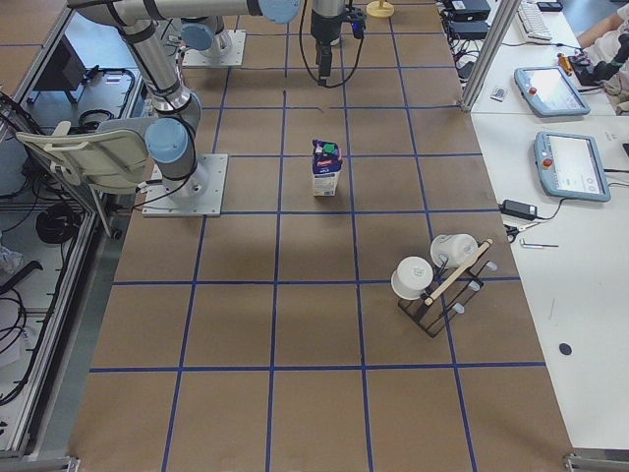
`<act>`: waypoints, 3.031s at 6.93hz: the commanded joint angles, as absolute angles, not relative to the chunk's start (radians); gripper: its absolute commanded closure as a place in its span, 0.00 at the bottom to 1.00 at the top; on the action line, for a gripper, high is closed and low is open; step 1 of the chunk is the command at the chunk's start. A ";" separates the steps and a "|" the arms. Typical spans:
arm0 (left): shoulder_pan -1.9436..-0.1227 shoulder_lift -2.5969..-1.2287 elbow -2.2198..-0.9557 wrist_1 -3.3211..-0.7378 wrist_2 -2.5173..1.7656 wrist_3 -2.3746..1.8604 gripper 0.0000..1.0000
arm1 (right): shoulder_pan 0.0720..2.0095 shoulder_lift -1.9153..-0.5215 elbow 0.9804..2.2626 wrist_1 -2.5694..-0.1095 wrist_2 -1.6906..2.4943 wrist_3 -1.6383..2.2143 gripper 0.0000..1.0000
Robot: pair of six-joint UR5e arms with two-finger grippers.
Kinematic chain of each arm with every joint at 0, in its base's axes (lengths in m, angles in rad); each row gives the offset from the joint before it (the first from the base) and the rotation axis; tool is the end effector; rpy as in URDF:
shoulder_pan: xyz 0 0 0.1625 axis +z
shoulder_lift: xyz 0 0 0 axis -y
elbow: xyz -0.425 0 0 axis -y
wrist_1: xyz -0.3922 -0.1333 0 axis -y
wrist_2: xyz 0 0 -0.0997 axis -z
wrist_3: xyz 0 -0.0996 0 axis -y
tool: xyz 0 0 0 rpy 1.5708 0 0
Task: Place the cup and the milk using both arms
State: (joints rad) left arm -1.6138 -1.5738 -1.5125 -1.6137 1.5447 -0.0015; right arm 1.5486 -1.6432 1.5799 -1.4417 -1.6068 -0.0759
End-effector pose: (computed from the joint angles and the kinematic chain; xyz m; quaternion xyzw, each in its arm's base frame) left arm -0.1570 -0.4875 0.5108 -0.0208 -0.9997 0.0059 0.0132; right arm 0.1196 -0.4564 0.5053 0.0274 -0.9989 -0.0337 0.0164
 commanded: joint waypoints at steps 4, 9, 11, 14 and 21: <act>-1.614 -1.574 -1.513 -1.614 1.545 -0.002 0.00 | 1.548 -1.641 1.578 -1.445 -1.609 -0.069 0.00; -1.609 -1.574 -1.511 -1.612 1.545 -0.002 0.00 | 1.549 -1.638 1.583 -1.442 -1.611 -0.002 0.00; -1.609 -1.577 -1.508 -1.611 1.545 0.002 0.00 | 1.549 -1.638 1.583 -1.442 -1.611 -0.002 0.00; -1.609 -1.585 -1.499 -1.608 1.543 0.002 0.00 | 1.549 -1.637 1.583 -1.445 -1.612 0.011 0.00; -1.608 -1.592 -1.512 -1.602 1.540 0.009 0.00 | 1.546 -1.622 1.583 -1.451 -1.621 0.003 0.00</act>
State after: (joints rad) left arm -1.6077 -1.5891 -1.5072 -1.6038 1.5420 0.0037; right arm 1.5475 -1.6295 1.5824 -1.4481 -1.6145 0.0098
